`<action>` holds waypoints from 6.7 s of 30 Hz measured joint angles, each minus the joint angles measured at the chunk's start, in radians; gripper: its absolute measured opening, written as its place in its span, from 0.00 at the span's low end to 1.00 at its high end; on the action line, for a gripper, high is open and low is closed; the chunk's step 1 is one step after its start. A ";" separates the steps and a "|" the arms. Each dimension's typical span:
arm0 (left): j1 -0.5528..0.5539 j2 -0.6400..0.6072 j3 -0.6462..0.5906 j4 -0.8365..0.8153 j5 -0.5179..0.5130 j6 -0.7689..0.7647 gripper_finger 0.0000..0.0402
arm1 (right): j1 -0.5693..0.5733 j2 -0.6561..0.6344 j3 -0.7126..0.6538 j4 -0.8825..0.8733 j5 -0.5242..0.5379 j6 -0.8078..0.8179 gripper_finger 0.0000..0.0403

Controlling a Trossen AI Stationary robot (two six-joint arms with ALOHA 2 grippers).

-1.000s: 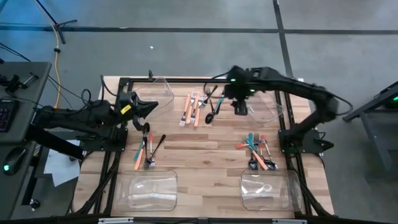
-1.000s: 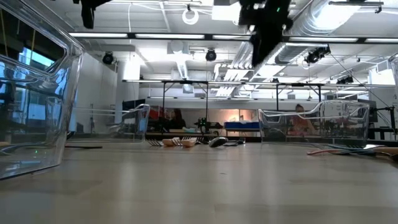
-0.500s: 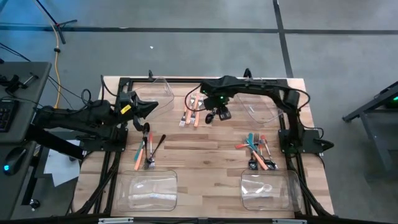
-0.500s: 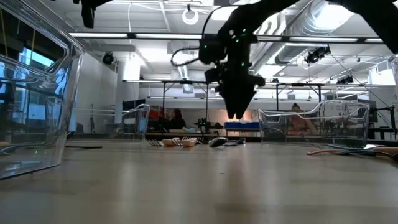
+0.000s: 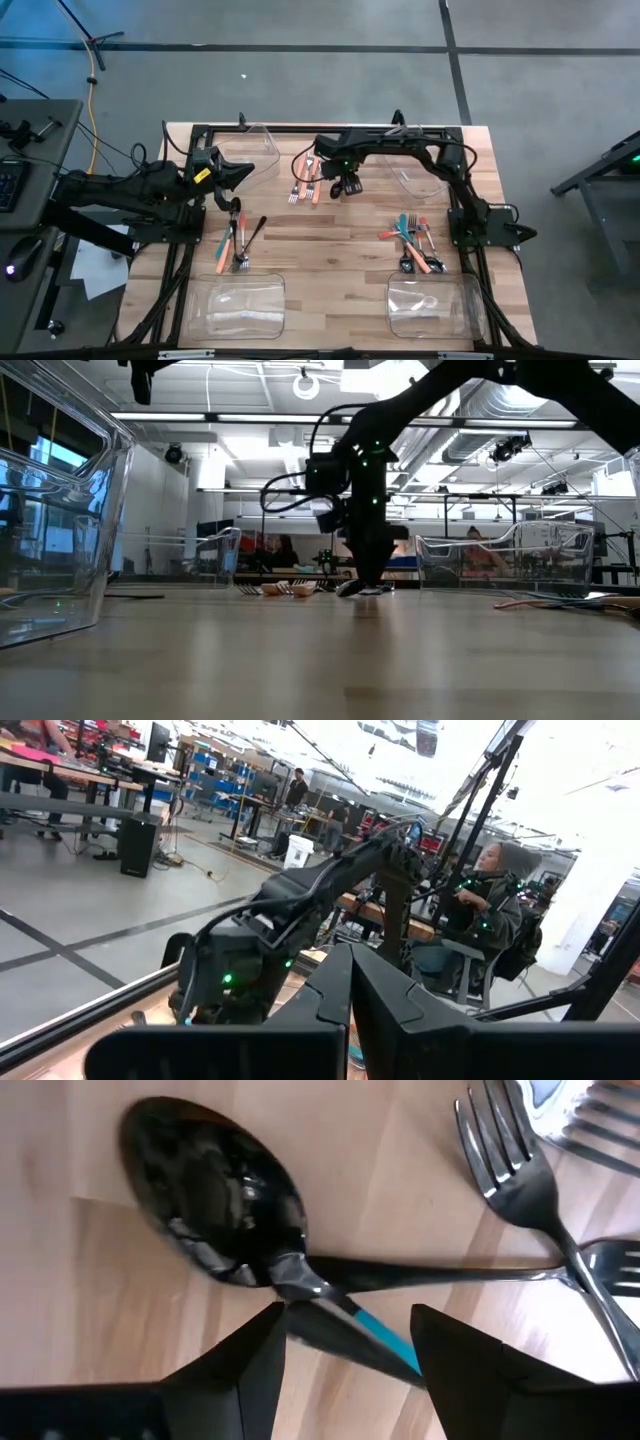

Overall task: Sort silverware by color (type)
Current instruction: Put the blue spoon into the top left transparent bin

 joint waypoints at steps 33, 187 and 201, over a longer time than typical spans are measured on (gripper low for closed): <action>0.000 0.000 -0.001 0.000 -0.002 -0.018 0.00 | -0.032 0.017 -0.008 0.045 -0.040 0.085 0.29; 0.118 0.899 0.376 0.302 0.255 0.148 0.03 | 0.282 -0.976 -0.846 1.315 -0.207 0.844 0.54; 0.114 0.701 0.330 0.031 0.148 0.156 0.03 | 0.210 -1.236 -0.846 0.798 -0.203 0.807 0.56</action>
